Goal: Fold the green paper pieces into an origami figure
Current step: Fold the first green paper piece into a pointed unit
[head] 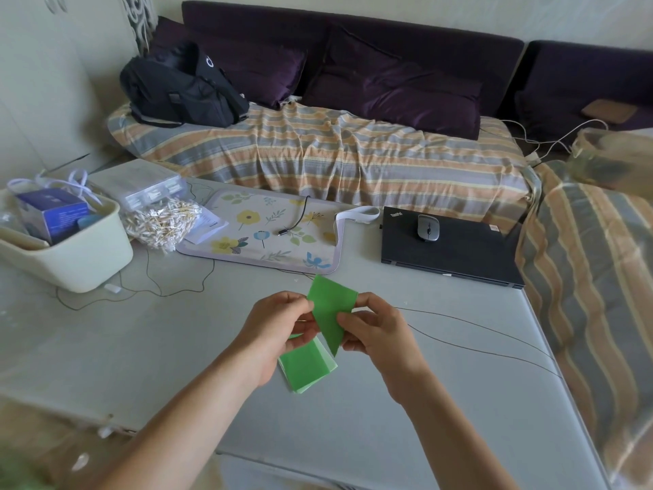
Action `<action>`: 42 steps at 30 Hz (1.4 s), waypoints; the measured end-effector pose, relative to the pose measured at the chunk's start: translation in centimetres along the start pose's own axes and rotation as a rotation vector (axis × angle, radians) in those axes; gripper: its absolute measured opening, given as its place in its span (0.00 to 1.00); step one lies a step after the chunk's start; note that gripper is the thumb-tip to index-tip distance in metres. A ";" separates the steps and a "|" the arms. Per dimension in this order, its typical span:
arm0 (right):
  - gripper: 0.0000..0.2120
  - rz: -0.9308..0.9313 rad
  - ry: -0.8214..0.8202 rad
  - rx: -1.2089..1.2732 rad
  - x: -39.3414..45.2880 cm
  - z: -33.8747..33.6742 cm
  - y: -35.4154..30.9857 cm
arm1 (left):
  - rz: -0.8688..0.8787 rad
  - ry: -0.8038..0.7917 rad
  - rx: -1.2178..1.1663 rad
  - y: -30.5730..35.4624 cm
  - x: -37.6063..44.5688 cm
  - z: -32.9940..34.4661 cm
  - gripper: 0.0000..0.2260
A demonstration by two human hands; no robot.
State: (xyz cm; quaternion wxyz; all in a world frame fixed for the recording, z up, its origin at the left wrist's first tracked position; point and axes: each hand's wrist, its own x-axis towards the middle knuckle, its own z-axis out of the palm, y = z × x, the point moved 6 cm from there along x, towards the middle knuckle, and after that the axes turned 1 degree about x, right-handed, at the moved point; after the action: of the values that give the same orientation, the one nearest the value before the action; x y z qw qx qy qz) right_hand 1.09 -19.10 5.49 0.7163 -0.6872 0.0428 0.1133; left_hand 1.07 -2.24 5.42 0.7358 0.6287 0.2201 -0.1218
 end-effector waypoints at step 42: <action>0.07 0.011 -0.021 -0.068 0.1 0.6 0.5 | 0.101 -0.008 0.024 -0.1 0.3 -0.1 0.09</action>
State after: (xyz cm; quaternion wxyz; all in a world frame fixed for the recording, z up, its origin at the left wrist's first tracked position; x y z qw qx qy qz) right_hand 1.03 -18.50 5.02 0.6924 -0.7096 0.0350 0.1259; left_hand 1.29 -2.18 5.20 0.7345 0.6471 0.1834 -0.0896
